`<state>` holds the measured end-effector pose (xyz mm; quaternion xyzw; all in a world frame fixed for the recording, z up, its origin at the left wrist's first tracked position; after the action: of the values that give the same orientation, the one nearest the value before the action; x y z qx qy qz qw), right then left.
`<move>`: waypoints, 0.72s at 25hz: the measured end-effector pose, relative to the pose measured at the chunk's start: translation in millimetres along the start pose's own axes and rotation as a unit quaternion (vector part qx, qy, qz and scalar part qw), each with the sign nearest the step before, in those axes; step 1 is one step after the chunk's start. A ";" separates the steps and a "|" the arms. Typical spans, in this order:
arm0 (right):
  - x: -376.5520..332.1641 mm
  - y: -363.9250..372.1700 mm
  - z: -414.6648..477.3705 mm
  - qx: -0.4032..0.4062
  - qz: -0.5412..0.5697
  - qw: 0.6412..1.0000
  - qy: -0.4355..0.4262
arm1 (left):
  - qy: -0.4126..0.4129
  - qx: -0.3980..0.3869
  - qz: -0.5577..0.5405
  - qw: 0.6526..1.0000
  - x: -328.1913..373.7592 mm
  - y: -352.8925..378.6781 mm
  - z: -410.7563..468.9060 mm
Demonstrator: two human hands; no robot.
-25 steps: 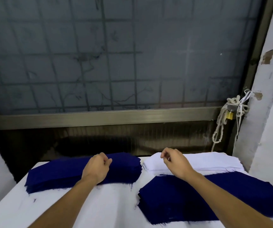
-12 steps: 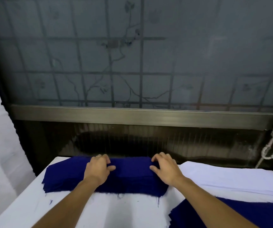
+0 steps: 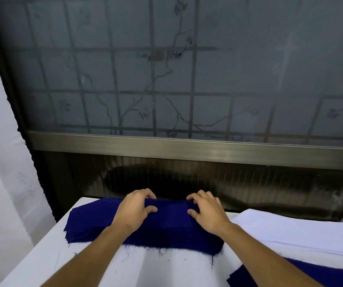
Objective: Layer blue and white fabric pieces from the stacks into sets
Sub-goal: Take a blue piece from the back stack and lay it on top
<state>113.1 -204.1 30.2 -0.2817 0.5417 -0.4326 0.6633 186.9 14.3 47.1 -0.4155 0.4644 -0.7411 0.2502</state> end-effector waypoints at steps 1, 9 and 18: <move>-0.8 0.3 0.3 0.000 0.003 1.000 -0.003 | 0.011 -0.002 0.001 1.000 0.7 -1.4 -0.8; -21.3 -2.0 4.6 0.002 -0.020 0.998 -0.061 | 0.079 -0.025 0.037 0.996 7.4 -17.3 -5.5; 25.0 -69.6 -28.8 0.043 -0.007 0.998 0.036 | -0.006 -0.057 0.082 0.995 -53.7 -61.9 -27.0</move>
<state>67.6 -255.8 69.7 -0.2411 0.5438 -0.4702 0.6520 193.4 95.3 75.9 -0.3936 0.5370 -0.6879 0.2889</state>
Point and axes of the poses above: each hand's wrist, its own z-axis towards the middle knuckle, its own y-axis out of the palm, x = y × z, the point moved 8 cm from there along z, towards the middle knuckle, and after that the axes turned 9 degrees about z, right-handed, at the moved point
